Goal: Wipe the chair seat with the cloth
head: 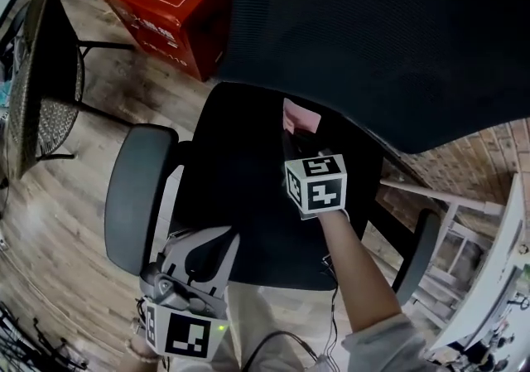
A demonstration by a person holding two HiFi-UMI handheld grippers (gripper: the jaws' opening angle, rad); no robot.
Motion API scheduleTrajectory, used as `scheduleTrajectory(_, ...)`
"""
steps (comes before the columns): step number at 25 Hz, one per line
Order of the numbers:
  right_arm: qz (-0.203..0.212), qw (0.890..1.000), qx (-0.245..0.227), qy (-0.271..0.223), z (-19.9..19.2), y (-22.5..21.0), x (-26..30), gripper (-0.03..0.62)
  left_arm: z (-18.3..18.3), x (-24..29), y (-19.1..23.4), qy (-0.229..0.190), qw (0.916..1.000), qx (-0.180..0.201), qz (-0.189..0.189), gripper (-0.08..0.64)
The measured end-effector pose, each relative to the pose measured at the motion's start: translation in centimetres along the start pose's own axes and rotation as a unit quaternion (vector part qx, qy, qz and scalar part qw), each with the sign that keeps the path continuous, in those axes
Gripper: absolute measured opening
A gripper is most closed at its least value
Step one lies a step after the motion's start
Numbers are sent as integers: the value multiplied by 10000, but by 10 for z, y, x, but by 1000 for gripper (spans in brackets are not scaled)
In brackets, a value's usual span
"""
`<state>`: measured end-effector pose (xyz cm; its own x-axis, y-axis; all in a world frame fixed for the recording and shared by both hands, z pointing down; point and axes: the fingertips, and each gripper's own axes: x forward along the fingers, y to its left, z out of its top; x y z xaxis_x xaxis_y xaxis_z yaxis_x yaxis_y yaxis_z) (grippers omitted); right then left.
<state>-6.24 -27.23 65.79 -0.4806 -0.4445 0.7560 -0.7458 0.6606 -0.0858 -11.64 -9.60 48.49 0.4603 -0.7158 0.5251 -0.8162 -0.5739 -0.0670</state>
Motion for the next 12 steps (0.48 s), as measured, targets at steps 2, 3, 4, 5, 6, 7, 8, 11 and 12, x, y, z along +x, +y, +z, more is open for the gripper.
scheduleTrajectory(2, 198, 9996, -217, -31, 7, 17, 7, 49, -1, -4, 0, -9, 10000, -96, 26, 18)
scheduleTrajectory(3, 296, 9990, -338, -46, 10, 27, 10, 49, -1, -5, 0, -23, 9999, -156, 45, 18)
scheduleTrajectory(4, 397, 9982, -435, -65, 14, 36, 13, 49, -1, -6, 0, -40, 9998, -209, 64, 18)
scheduleTrajectory(5, 500, 9974, -506, -87, 17, 46, 16, 49, -1, -8, 1, -59, 9997, -244, 82, 18)
scheduleTrajectory(6, 605, 9965, -560, -109, 20, 55, 18, 49, -1, -9, 3, -79, 9996, -262, 96, 18)
scheduleTrajectory(7, 711, 9955, -606, -132, 23, 65, 20, 49, 0, -11, 4, -101, 9995, -271, 109, 18)
scheduleTrajectory(8, 813, 9944, -652, -154, 26, 74, 22, 49, 1, -13, 5, -124, 9994, -286, 123, 18)
scheduleTrajectory(11, 1116, 9904, -787, -213, 33, 99, 25, 49, 2, -18, 8, -178, 9988, -422, 164, 18)
scheduleTrajectory(12, 1231, 9888, -814, -237, 35, 107, 25, 49, 2, -19, 9, -192, 9985, -478, 177, 18)
